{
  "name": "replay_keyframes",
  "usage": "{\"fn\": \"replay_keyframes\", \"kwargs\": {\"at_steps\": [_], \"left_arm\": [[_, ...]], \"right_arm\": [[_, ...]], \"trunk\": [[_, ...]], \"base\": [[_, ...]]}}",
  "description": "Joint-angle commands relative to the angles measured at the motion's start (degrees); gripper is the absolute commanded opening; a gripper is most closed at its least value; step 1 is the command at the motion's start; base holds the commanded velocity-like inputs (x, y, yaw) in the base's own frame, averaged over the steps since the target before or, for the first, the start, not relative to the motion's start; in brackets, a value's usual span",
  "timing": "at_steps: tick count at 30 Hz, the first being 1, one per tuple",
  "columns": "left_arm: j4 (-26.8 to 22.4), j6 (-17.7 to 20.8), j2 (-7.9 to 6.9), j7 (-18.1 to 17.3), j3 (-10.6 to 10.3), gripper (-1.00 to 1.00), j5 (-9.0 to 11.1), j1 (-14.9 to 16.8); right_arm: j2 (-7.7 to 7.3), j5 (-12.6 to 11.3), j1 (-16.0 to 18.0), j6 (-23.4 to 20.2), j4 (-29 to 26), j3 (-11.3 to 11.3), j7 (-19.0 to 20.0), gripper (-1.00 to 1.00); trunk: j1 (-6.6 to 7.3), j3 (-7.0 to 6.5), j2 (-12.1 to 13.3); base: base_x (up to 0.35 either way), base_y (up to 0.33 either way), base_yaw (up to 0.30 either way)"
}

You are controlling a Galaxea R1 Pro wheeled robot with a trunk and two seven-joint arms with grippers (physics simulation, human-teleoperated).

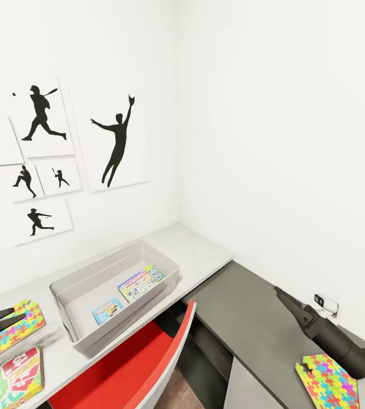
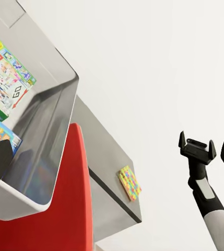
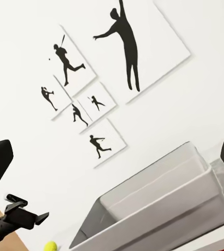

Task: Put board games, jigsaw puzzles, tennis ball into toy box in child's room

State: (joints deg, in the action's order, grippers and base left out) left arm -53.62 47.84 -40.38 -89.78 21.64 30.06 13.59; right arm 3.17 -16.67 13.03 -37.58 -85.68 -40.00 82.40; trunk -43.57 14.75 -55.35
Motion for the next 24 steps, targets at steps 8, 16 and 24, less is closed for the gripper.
{"fn": "replay_keyframes", "kwargs": {"at_steps": [8,16,24], "left_arm": [[-0.05,0.59,0.03,-0.22,-0.01,1.0,0.0,0.04],[-0.08,0.59,-0.03,-0.22,-0.01,1.0,0.01,0.04],[-0.08,0.59,0.02,-0.22,-0.01,1.0,0.03,0.04]], "right_arm": [[0.0,-0.01,0.06,-0.62,-0.1,-0.31,0.21,1.0],[-0.01,-0.02,0.06,-0.58,-0.1,-0.32,0.38,1.0],[0.02,0.03,0.06,-0.55,-0.1,-0.26,0.47,1.0]], "trunk": [[-0.01,0.07,-0.05],[-0.01,-0.28,-0.05],[-0.01,-0.82,-0.05]], "base": [[0.0,0.0,0.001],[0.0,0.0,0.124],[-0.055,0.0,0.202]]}}
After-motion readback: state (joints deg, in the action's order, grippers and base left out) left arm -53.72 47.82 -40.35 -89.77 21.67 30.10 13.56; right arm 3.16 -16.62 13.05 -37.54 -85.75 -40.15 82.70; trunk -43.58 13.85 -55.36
